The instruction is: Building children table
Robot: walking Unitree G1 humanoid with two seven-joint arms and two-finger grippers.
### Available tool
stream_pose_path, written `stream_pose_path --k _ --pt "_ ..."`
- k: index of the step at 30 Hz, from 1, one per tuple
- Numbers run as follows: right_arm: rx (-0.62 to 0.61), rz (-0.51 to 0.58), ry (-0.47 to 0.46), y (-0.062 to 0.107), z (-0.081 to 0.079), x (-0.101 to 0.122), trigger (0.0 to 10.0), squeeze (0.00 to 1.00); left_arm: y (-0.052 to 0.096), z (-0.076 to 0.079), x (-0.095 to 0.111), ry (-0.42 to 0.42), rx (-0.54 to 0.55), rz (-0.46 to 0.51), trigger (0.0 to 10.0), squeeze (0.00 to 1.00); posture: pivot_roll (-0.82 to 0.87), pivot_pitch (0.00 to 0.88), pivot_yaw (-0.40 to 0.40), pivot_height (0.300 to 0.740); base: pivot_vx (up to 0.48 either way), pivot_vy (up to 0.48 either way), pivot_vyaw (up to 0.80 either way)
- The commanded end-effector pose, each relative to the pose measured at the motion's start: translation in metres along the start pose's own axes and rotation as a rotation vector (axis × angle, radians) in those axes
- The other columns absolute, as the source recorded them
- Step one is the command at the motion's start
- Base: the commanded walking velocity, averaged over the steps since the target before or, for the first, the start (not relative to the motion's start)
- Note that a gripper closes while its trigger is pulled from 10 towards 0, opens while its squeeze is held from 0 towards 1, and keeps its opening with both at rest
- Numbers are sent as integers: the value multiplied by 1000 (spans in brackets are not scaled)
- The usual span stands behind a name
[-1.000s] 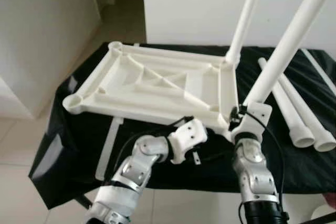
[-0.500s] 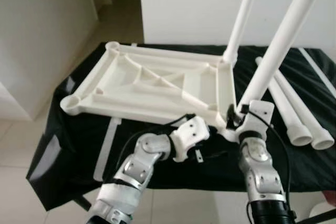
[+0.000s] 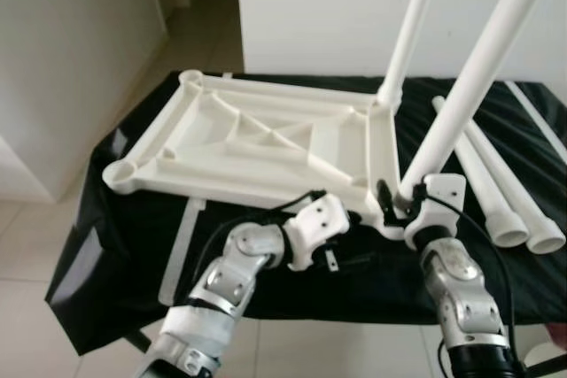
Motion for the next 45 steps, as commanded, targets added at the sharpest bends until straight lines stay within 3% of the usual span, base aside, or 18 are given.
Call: stream_pose_path --k 1,11,18,23,37,38,39,40,45 --pt "16 -17 -9 2 1 -5 10000 0 0 -5 -2 6 61 -19 10000 0 29 0 -22 740 0 0 0" --pt "243 -62 82 -10 16 3 10000 0 -5 -8 1 -14 40 -6 10000 0 13 0 -6 740 0 0 0" --pt "362 -107 79 -8 21 4 10000 0 -2 -9 0 -17 31 -20 10000 0 25 0 8 740 0 0 0" --pt "470 -140 127 -9 21 8 10000 0 -2 -9 0 -19 21 -18 10000 0 24 0 19 740 0 0 0" --pt "548 -209 199 -16 29 8 10000 0 -3 -11 4 -30 8 -10 10000 0 24 0 31 740 0 0 0" --pt "550 -215 200 -17 30 7 4196 0 -3 -11 4 -31 7 -11 10000 0 25 0 32 740 0 0 0" --pt "550 -215 200 -17 30 7 4196 0 -3 -11 4 -31 7 -11 10000 0 25 0 32 740 0 0 0" --pt "556 -224 199 -17 31 6 0 0 -2 -11 4 -33 6 -12 10000 0 27 0 31 740 0 0 0" --pt "557 -228 188 -16 33 5 0 0 -2 -10 4 -32 6 -12 10000 0 28 0 32 740 0 0 0"
Point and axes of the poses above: a point about 5 cm out from each wrist's last joint towards the gripper, its own y axis pointing back from the gripper into the wrist, its own x axis along the axis of the wrist's last joint, z = x × y, the point moved 1 cm from there along -y, pointing out of the wrist towards the gripper, and after that the axes turned 11 degrees about -y, right-handed, at the moved point
